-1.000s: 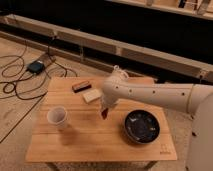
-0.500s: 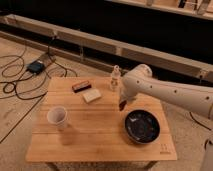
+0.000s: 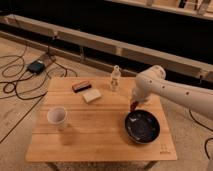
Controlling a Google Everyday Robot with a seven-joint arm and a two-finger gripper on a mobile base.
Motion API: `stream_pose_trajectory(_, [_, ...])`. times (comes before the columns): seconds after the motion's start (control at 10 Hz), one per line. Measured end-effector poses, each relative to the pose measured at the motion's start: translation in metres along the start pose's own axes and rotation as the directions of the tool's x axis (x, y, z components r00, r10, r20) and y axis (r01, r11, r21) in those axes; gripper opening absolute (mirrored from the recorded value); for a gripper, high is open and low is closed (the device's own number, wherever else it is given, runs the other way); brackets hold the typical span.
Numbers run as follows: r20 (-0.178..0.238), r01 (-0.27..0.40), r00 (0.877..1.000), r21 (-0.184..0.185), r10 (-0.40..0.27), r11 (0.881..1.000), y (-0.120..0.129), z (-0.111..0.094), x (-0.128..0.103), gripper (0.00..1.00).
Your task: Place the pepper in the ceramic bowl
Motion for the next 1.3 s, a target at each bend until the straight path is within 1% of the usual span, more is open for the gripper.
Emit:
stream_pose_trajectory(0.3, [0.015,-0.048,0.999,0.002,0.048,0.999,0.021,-0.002,-0.009,0.00])
stream_pose_trajectory(0.6, [0.036,-0.062,0.997,0.006,0.061,0.998,0.032,0.000,-0.030,0.01])
stream_pose_trajectory(0.7, [0.042,-0.066,0.997,0.008,0.066,0.998,0.036,0.001,-0.038,0.08])
stream_pose_trajectory(0.9, [0.046,-0.079,0.996,0.010,0.079,0.997,0.040,0.003,-0.044,0.23])
stream_pose_trajectory(1.0, [0.046,-0.089,0.995,0.013,0.089,0.996,0.042,0.003,-0.045,0.34])
stream_pose_trajectory(1.1, [0.048,-0.095,0.994,0.013,0.094,0.995,0.044,0.003,-0.047,0.47])
stream_pose_trajectory(1.2, [0.050,-0.092,0.995,0.012,0.091,0.996,0.045,0.003,-0.050,0.56])
stream_pose_trajectory(1.3, [0.056,-0.084,0.995,0.011,0.083,0.996,0.045,0.003,-0.056,0.67])
